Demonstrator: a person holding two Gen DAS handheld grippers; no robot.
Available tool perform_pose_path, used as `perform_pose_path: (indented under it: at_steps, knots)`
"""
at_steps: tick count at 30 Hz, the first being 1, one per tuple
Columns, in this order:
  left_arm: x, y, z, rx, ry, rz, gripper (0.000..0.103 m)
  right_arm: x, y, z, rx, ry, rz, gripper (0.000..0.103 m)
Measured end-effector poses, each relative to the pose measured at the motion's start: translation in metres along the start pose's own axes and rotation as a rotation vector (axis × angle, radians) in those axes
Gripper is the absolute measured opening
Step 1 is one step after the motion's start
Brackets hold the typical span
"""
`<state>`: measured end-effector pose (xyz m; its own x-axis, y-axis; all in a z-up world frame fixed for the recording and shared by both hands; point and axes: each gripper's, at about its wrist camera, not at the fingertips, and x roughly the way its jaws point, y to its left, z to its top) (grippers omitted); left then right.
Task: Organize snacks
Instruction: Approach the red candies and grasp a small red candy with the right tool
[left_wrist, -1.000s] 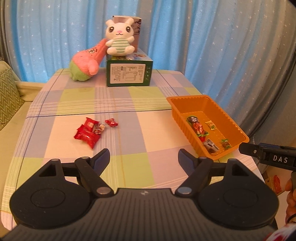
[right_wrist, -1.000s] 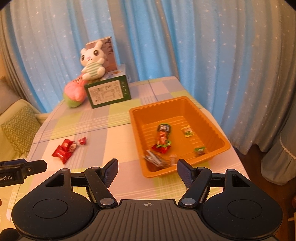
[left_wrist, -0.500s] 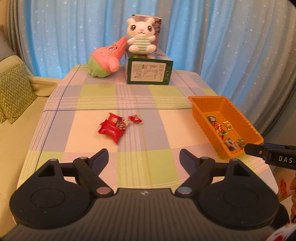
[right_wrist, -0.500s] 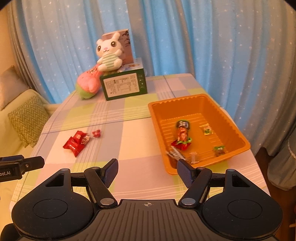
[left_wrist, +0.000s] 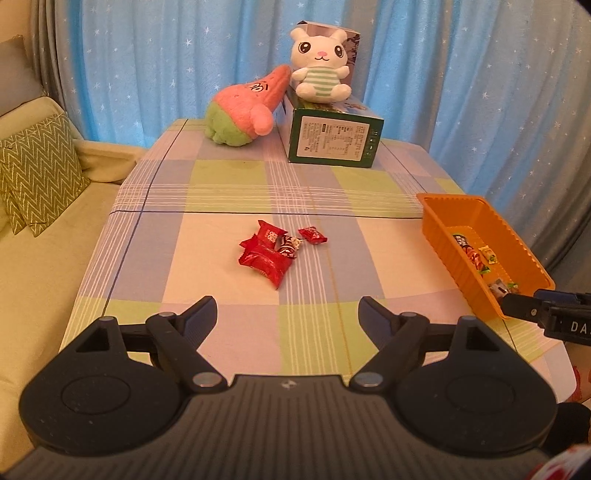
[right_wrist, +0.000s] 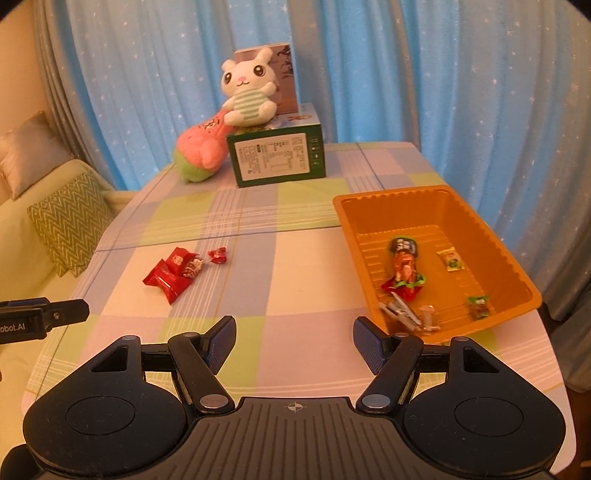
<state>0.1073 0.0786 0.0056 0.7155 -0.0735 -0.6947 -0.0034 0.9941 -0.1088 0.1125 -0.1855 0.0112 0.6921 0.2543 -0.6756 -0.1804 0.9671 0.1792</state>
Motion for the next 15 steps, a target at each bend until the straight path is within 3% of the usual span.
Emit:
perform_pose_path:
  at_steps: [15]
  knots:
    - [0.069,0.024,0.015,-0.032,0.059,-0.005,0.082,0.064,0.015,0.012,-0.024,0.029,0.017,0.070]
